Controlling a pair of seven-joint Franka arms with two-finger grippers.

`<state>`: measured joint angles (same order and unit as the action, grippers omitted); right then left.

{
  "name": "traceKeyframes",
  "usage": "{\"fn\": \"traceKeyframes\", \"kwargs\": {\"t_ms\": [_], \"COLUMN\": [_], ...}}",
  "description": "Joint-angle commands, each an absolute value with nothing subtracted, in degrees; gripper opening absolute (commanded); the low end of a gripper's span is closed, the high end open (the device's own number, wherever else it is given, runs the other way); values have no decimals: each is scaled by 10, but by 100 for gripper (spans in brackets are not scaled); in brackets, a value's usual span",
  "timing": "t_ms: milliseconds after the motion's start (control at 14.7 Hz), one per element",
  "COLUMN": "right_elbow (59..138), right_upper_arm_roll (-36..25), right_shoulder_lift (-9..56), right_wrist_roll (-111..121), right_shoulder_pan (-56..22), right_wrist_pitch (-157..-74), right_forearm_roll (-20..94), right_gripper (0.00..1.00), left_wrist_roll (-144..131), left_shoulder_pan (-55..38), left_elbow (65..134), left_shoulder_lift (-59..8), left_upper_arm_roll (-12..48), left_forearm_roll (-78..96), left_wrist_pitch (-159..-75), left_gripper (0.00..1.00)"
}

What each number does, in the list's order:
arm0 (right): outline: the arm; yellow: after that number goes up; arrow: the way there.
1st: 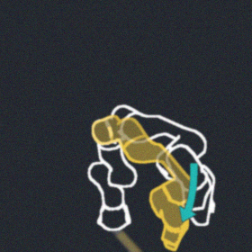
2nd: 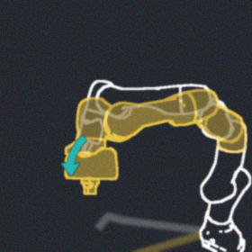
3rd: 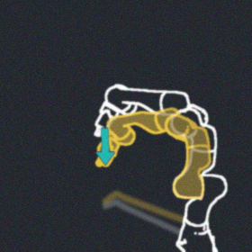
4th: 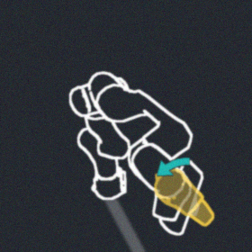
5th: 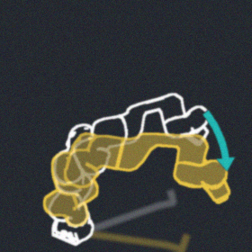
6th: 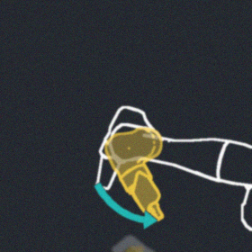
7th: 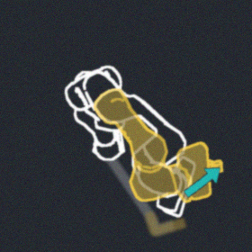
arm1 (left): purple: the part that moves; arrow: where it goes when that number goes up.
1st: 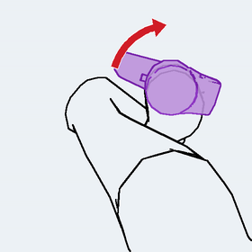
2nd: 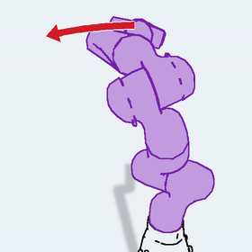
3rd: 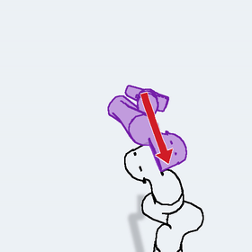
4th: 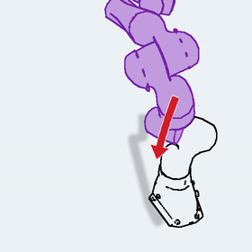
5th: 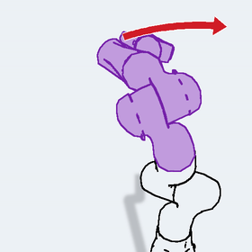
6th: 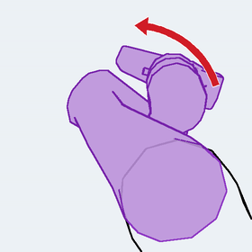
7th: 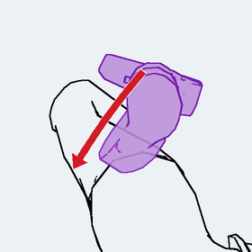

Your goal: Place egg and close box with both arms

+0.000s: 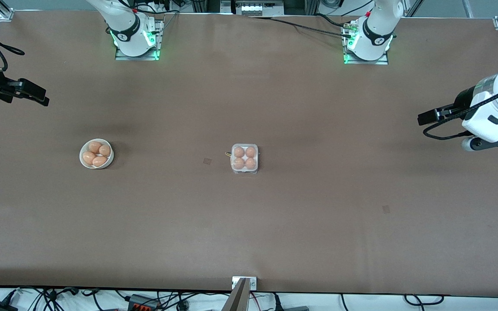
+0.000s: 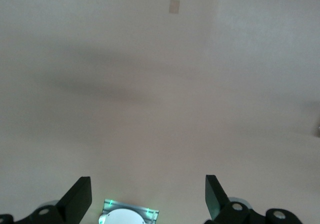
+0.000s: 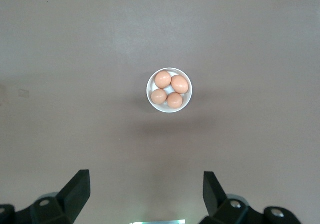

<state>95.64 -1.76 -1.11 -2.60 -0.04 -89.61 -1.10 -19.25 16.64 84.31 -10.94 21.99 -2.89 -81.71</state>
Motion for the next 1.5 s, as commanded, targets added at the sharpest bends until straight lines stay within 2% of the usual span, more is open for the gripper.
{"fn": "traceKeyframes", "kwargs": {"t_ms": [0,136,408,476,612,680,883,1427], "right_elbow": [961,961,961,961,961,961,961,961], "right_upper_arm_roll": [-16,-16,-16,-16,-16,-16,-16,-16], "right_shoulder_lift": [-17,-16,-16,-16,-16,-16,-16,-16], "right_wrist_roll": [-33,-33,-33,-33,-33,-33,-33,-33], "right_shoulder_pan": [2,2,2,3,3,3,3,2], "right_wrist_pitch": [-893,-893,-892,-892,-892,-892,-893,-892], "right_forearm_roll": [-4,-4,-4,-4,-4,-4,-4,-4], "right_gripper": [100,100,100,100,100,100,100,100], "left_wrist_roll": [-129,-48,-47,-47,-66,-67,-63,-59], "left_shoulder_pan": [200,241,250,246,222,194,72,66], "left_elbow": [916,985,1088,1093,1085,1078,1028,1010], "left_shoulder_lift": [-58,-13,64,72,69,64,22,11], "left_upper_arm_roll": [226,225,225,225,216,191,69,62], "left_forearm_roll": [-27,16,29,28,29,25,21,20], "left_wrist_pitch": [-868,-914,-978,-981,-979,-980,-940,-917], "left_gripper": [100,100,100,100,100,100,100,100]}}
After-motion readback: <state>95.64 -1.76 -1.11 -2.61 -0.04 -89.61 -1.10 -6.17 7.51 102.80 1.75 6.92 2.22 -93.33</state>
